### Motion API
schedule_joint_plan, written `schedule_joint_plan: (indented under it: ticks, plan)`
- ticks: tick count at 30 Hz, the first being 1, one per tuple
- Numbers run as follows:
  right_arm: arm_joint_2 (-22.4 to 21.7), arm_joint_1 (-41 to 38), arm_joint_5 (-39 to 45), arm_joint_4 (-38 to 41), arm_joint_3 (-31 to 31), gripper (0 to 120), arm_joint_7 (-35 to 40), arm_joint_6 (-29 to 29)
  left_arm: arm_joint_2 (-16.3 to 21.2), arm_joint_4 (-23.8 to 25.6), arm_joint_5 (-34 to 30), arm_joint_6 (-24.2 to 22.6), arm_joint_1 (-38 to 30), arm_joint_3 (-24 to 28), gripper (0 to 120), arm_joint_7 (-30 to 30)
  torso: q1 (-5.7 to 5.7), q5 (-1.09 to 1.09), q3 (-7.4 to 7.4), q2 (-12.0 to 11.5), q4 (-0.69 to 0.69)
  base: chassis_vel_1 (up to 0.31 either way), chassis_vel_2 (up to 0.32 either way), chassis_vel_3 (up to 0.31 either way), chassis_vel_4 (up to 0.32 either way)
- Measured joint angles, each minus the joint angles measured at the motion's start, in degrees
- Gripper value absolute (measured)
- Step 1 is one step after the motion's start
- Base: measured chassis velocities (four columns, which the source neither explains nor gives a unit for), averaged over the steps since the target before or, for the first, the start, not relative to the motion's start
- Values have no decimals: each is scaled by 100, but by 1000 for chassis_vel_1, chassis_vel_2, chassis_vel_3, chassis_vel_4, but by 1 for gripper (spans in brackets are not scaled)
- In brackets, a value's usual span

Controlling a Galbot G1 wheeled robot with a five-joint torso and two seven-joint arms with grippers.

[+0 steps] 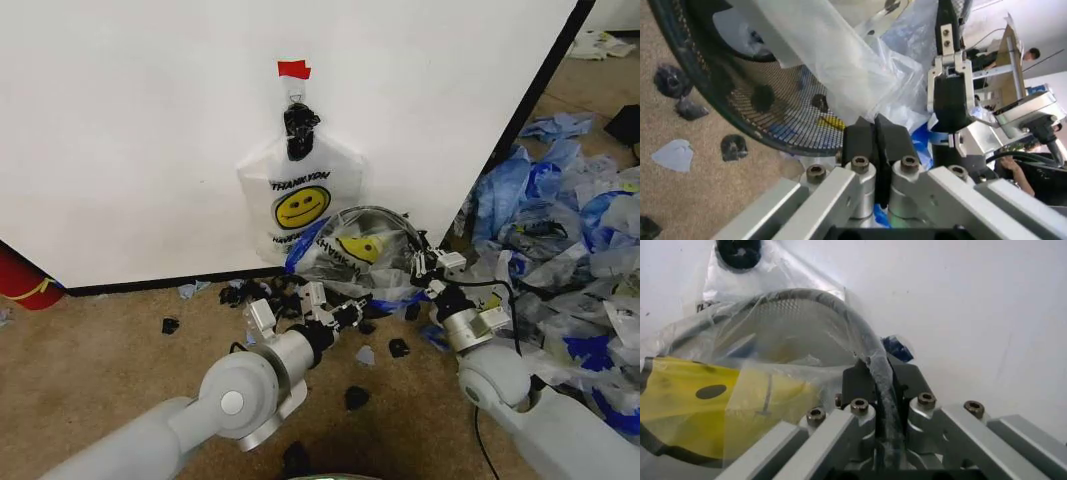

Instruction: Pick up the garbage bag from the wall and place it over the trash bin.

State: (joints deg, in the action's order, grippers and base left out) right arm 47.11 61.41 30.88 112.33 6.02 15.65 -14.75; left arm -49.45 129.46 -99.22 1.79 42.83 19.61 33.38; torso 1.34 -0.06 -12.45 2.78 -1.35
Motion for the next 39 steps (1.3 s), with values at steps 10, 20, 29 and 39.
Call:
schedule_joint_plan:
  ticks: [10,20,29,39]
  plan:
    - [187,-216,967,87,-21,1,631,169,101,362,29,-48,480,-395,0,-2,0,0,0,0,0,0,0,0,0]
    - [335,-336,2148,452,26,1,986,351,163,528,249,-106,1079,-877,0,-121,0,0,0,0,0,0,0,0,0]
    - [281,-325,3019,969,138,1,1254,471,94,471,435,-112,1273,-932,0,-221,0,0,0,0,0,0,0,0,0]
    - [90,-114,3378,1432,491,1,1496,686,-26,297,780,-112,1437,-798,0,-299,0,1,0,0,0,0,0,0,0]
